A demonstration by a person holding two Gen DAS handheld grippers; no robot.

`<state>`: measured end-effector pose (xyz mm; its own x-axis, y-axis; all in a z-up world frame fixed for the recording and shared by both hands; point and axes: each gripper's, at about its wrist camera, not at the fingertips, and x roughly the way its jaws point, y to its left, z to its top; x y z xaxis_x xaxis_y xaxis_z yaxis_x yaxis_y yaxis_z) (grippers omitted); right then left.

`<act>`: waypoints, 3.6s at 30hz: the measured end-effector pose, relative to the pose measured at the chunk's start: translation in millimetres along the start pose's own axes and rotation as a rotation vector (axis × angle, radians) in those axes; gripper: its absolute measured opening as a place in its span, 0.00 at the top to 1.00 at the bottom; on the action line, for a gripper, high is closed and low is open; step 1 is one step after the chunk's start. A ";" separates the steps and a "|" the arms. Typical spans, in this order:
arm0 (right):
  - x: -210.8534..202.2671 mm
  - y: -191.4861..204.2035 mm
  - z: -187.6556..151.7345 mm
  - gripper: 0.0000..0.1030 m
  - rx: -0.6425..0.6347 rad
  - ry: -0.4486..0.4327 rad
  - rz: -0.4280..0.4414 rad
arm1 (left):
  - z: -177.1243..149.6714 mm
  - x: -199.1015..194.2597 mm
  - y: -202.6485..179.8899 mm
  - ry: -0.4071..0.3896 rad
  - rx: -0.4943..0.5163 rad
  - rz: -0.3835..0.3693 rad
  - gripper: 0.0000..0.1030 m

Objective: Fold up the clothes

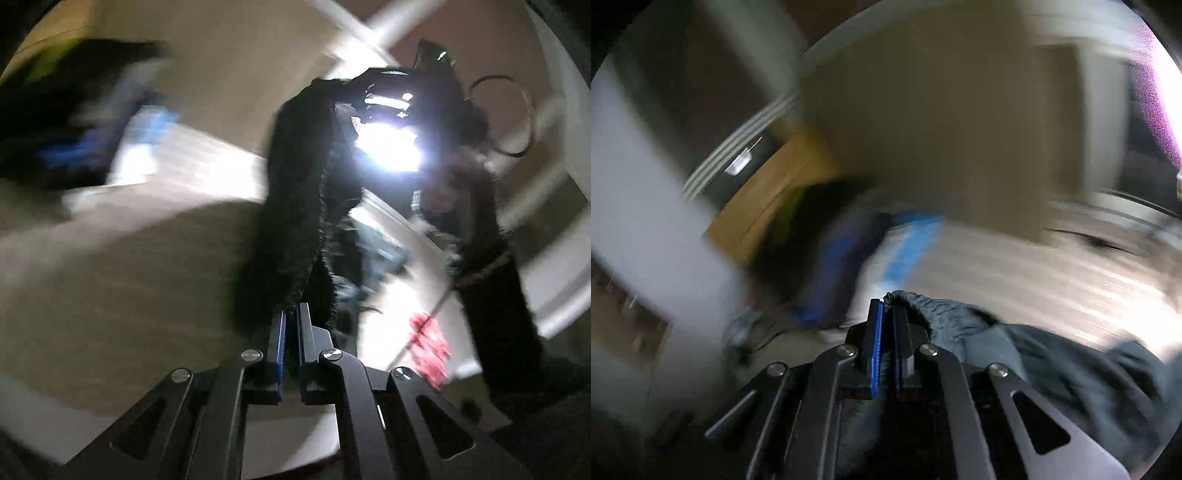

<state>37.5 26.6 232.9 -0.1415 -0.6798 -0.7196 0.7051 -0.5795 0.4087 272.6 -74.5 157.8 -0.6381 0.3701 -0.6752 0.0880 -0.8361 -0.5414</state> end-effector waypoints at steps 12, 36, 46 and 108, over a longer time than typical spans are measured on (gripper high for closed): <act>-102.2 -71.4 -51.8 0.52 0.071 -0.135 -0.131 | 33.8 -6.5 62.7 -0.065 -0.049 0.240 0.98; -271.5 -542.9 -262.7 0.41 0.813 -0.114 -0.455 | 116.7 242.8 -172.7 0.205 0.195 0.105 0.70; -230.8 -569.2 -226.8 0.84 0.772 -0.169 -0.416 | 123.2 340.6 -210.7 0.403 0.443 0.086 0.55; -306.2 -502.7 -286.8 0.58 0.625 -0.169 -0.635 | 141.7 245.5 -152.9 0.307 0.701 0.239 0.54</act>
<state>-74.4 655.0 86.8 -0.5098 -0.1778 -0.8417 -0.0386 -0.9727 0.2288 -5.9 86.8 145.9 -0.4144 0.1586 -0.8962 -0.3704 -0.9289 0.0069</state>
